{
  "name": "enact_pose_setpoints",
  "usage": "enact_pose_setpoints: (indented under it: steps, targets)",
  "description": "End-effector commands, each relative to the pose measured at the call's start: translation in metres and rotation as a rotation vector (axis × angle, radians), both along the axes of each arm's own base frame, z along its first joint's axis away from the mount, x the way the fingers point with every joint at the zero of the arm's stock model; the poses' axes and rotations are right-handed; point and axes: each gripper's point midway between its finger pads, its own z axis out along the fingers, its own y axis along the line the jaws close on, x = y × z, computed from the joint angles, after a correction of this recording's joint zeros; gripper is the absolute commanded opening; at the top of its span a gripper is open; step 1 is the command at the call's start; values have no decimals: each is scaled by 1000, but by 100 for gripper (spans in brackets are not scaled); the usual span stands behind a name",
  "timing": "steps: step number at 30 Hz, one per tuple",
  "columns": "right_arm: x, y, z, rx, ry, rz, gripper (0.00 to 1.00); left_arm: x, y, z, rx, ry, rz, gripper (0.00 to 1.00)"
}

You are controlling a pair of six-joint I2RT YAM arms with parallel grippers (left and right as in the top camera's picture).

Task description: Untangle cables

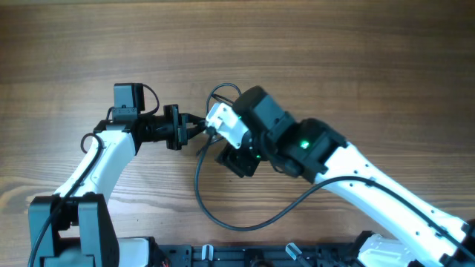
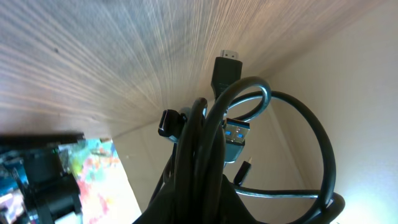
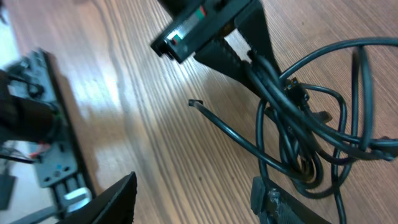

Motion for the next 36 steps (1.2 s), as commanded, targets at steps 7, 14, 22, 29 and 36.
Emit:
enact_pose_setpoints:
  steps: [7,14,22,29,36]
  targets:
    - [33,-17,-61,-286,-108,-54,59,-7,-8,20,-99,15,-24,4]
    - [48,-30,-59,-358,-194,-86,60,-7,-8,20,-98,15,-24,4]
    - [50,-49,-64,-455,-207,-104,62,-7,-8,20,-99,14,-24,4]
    - [49,-56,-75,-421,-130,-129,52,-7,-8,20,-99,15,-23,4]
    - [48,-48,-87,-374,-129,-118,4,-4,-8,21,-102,14,-17,4]
